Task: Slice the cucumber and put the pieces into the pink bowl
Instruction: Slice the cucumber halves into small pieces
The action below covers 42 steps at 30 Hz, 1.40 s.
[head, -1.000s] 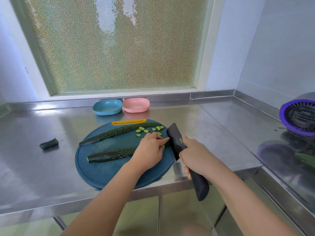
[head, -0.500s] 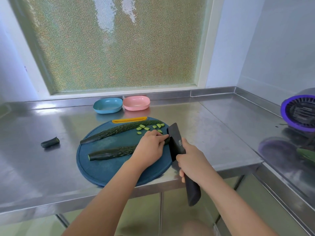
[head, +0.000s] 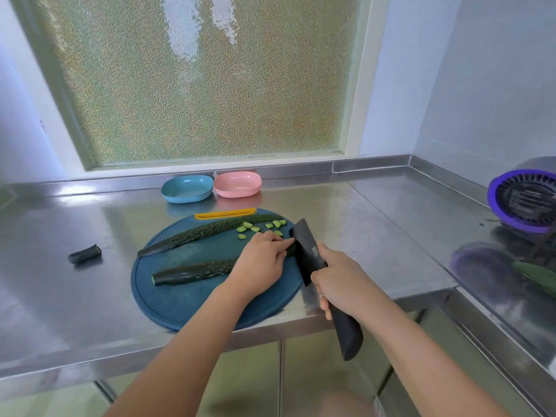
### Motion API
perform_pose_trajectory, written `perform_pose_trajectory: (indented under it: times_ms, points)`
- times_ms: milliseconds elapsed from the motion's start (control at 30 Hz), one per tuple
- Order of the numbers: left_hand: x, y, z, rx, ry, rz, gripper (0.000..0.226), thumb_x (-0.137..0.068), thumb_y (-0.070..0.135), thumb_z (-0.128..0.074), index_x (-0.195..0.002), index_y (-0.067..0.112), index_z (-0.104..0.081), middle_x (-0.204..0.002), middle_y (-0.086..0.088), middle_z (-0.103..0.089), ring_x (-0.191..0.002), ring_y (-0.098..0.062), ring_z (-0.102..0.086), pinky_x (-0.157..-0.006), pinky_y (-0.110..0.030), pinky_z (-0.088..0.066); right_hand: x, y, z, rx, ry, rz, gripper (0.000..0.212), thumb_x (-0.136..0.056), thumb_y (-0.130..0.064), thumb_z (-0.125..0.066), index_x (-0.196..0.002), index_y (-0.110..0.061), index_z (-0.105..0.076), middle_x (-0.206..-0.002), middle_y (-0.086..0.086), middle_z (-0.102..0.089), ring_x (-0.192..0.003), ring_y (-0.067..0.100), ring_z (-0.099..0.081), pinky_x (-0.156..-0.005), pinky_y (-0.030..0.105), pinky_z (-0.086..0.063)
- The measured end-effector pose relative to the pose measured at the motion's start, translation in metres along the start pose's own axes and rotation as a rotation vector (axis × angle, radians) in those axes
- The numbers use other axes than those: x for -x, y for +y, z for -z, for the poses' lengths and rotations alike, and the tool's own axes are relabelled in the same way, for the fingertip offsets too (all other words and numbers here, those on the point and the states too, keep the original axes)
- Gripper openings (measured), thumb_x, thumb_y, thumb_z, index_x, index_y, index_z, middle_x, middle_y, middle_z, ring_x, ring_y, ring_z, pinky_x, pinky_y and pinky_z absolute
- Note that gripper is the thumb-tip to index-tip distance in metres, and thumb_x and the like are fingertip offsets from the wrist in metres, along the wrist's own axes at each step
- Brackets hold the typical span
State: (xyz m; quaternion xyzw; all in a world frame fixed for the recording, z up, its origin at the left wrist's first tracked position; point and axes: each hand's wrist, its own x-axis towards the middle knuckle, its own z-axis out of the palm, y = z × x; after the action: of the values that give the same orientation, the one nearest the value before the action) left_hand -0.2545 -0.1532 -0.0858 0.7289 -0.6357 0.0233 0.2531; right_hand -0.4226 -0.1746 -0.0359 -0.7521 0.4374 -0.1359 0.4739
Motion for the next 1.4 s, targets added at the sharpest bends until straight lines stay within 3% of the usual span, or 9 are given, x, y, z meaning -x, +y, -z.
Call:
perform_pose_trajectory:
  times_ms: [133,400,767,1000,1133,1300,1400]
  points:
    - [0.0,0.001,0.0,0.005,-0.003,0.003,0.04,-0.097,0.015,-0.041,-0.135,0.024,-0.05,-0.122,-0.002,-0.054,-0.109,-0.021,-0.043,-0.091,-0.023,-0.032,0.0,0.001,-0.001,0.001,0.004,-0.003,0.076,-0.089,-0.001,-0.037,-0.153,-0.032,-0.01,-0.067,0.006,-0.055,-0.036,0.014,-0.051,-0.046,0.027,-0.049]
    - [0.0,0.002,0.001,0.0,-0.012,0.013,0.042,-0.098,0.016,-0.038,-0.138,0.024,-0.045,-0.121,-0.002,-0.052,-0.108,-0.021,-0.042,-0.089,-0.021,-0.029,-0.003,0.0,0.005,0.0,0.026,0.013,0.075,-0.086,0.0,-0.037,-0.152,-0.032,-0.019,-0.06,0.003,-0.052,-0.04,0.019,-0.053,-0.046,0.029,-0.049]
    - [0.001,0.002,0.002,0.02,0.002,0.0,0.04,-0.097,0.014,-0.04,-0.136,0.022,-0.049,-0.121,-0.002,-0.054,-0.108,-0.021,-0.043,-0.092,-0.024,-0.032,0.001,-0.005,0.002,0.049,0.009,0.007,0.078,-0.086,-0.001,-0.036,-0.153,-0.032,-0.011,-0.075,0.0,-0.045,-0.034,0.012,-0.052,-0.046,0.025,-0.047]
    - [0.0,0.002,0.001,0.004,-0.003,-0.008,0.04,-0.097,0.012,-0.04,-0.135,0.02,-0.05,-0.124,-0.003,-0.053,-0.108,-0.022,-0.043,-0.093,-0.026,-0.033,0.004,-0.01,0.002,0.077,0.006,-0.014,0.077,-0.087,-0.001,-0.035,-0.154,-0.03,-0.009,-0.087,0.009,-0.051,-0.034,0.013,-0.051,-0.045,0.022,-0.046]
    - [-0.001,0.001,0.0,-0.002,0.001,-0.005,0.04,-0.097,0.013,-0.041,-0.135,0.019,-0.049,-0.124,-0.002,-0.053,-0.109,-0.021,-0.043,-0.093,-0.025,-0.032,0.003,-0.009,-0.003,0.093,-0.004,-0.015,0.071,-0.087,0.0,-0.033,-0.151,-0.027,-0.018,-0.076,0.009,-0.053,-0.031,0.012,-0.05,-0.043,0.022,-0.046]
    - [0.0,0.001,-0.002,0.046,0.018,0.018,0.038,-0.096,0.013,-0.044,-0.133,0.017,-0.052,-0.12,-0.004,-0.054,-0.112,-0.021,-0.044,-0.096,-0.025,-0.033,0.009,-0.005,-0.02,0.131,0.041,-0.016,0.077,-0.089,0.0,-0.031,-0.153,-0.03,0.0,-0.107,0.011,-0.052,-0.056,0.025,-0.059,-0.061,0.039,-0.058]
    - [0.001,0.002,0.0,0.101,0.049,0.057,0.036,-0.096,0.014,-0.046,-0.132,0.015,-0.054,-0.118,-0.005,-0.055,-0.112,-0.02,-0.045,-0.093,-0.021,-0.033,0.01,-0.001,-0.02,0.098,0.031,-0.042,0.078,-0.089,0.0,-0.03,-0.153,-0.032,-0.001,-0.115,0.016,-0.055,-0.048,0.023,-0.057,-0.053,0.034,-0.056]
